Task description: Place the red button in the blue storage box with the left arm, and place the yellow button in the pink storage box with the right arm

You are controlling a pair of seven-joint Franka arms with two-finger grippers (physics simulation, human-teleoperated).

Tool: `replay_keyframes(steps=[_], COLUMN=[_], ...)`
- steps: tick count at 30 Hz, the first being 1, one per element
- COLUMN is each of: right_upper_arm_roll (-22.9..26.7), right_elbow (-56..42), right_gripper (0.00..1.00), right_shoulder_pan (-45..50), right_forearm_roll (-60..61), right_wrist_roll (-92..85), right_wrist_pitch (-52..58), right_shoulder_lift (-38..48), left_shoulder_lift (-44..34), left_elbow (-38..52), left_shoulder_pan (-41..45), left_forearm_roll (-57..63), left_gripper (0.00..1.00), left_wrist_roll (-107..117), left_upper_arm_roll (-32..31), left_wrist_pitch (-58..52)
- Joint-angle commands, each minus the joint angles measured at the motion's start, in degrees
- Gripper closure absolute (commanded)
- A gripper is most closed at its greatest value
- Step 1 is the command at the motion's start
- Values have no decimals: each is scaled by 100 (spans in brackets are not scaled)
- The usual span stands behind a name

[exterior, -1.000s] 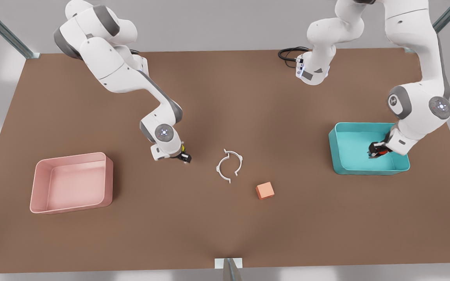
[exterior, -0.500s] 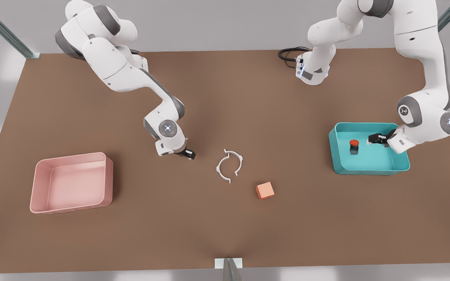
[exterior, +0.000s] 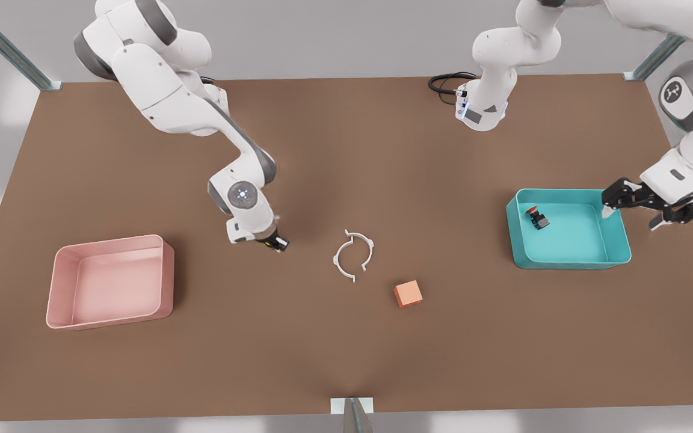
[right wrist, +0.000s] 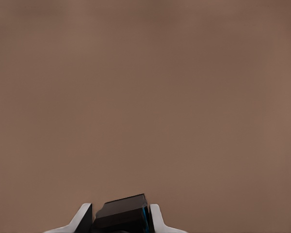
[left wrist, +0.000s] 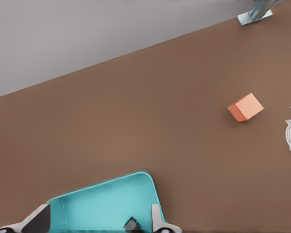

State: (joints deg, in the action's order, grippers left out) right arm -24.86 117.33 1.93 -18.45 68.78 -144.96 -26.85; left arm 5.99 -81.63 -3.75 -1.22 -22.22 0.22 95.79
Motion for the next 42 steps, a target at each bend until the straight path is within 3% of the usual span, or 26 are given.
replay_keyframes(steps=[1,5,8,10,17,23,24,25,28,31,32,34,37,38,40,41,42], right_upper_arm_roll=[-19,-151,-1065,-1223,-1170,-995,-959,-933,-951,-1240,-1574,-2725,-3086,-2911,104,2037,2055], right_elbow=[-43,-377,-896,-1335,-1511,-1651,-1765,-1871,-2187,-3067,-3067,-3084,-3409,-3726,-3998,-3919,-3849], right_gripper=[69,69,69,69,69,62,22,0,0,0,0,0,0,0,0,0,0], right_shoulder_pan=[-482,-1951,-3225,-3445,-4298,-4614,-4614,-4605,-4553,-4078,-4052,-4087,-4122,-3965,-1685,-221,-211], right_forearm_roll=[-54,-36,-36,8,96,8,-1,-1,-19,-36,-36,-309,-274,-177,1023,1519,1528], right_wrist_roll=[-1778,-4557,-5489,-5841,-7142,-7528,-7704,-7713,-7950,-7793,-7293,-5736,-5858,-6096,-6692,-6878,-6826], right_wrist_pitch=[301,846,1962,2674,2850,2736,2578,2586,2666,3958,4326,5161,5232,5443,5715,6215,6489], right_shoulder_lift=[57,84,110,110,-101,-479,-584,-620,-611,-277,13,347,373,470,1093,1700,1815], left_shoulder_lift=[-124,-10,42,60,122,122,122,122,122,86,78,78,86,86,86,78,78], left_elbow=[-11,-2,-11,-11,-2,-11,-11,-11,-11,15,15,24,33,33,33,33,33], left_shoulder_pan=[-2,103,217,261,384,384,393,393,419,428,481,507,507,507,507,507,516], left_forearm_roll=[51,51,51,51,51,51,51,51,51,51,51,60,60,60,60,60,60], left_gripper=[0,0,0,0,0,0,0,0,0,0,0,0,0,0,0,0,0], left_wrist_roll=[2028,2081,2257,2274,2503,2485,2476,2476,2485,2494,2503,2512,2503,2503,2503,2503,2503], left_upper_arm_roll=[-110,-110,-110,-110,-110,-110,-110,-110,-110,-110,-110,-110,-110,-110,-110,-110,-110], left_wrist_pitch=[-640,-640,-658,-658,-649,-649,-649,-649,-658,-763,-772,-772,-764,-763,-763,-763,-763])
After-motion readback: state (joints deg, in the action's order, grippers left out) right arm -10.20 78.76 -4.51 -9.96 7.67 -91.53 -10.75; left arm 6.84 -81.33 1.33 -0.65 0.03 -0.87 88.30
